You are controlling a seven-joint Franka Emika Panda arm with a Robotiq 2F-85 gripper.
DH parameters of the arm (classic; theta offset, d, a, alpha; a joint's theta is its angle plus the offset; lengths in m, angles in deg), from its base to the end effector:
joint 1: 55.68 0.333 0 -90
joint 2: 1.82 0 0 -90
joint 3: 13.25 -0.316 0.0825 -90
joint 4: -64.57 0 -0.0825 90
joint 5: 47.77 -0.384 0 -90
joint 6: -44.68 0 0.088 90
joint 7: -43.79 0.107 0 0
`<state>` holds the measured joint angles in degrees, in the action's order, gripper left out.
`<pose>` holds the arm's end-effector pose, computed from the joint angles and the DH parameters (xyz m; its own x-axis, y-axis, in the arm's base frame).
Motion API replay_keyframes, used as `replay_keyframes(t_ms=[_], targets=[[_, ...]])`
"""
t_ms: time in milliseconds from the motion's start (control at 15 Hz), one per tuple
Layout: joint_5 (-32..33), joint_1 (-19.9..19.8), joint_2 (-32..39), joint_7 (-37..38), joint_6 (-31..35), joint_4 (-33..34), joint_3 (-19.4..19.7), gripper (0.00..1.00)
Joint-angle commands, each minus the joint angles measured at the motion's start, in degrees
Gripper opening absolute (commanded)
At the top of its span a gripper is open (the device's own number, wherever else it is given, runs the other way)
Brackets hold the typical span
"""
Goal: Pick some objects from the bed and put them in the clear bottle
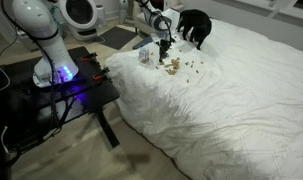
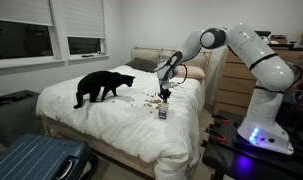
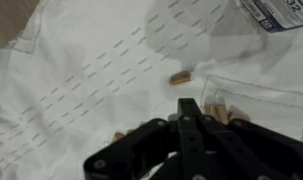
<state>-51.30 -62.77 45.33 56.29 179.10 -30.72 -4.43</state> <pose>0.6383 -0.1725 0.1203 0.8693 -0.4819 -0.1096 -0.4727 -0.8755 0.1007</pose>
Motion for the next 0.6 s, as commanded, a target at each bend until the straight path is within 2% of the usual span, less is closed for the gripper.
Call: replay_keyframes(t_ms=[0,533], targets=[[0.87,-0.15,-0.67,-1.47,-0.82,-1.20,0.16,0.32],[2.10,0.84,3.18,-2.11,0.07,-0.36,-0.02,0.93]])
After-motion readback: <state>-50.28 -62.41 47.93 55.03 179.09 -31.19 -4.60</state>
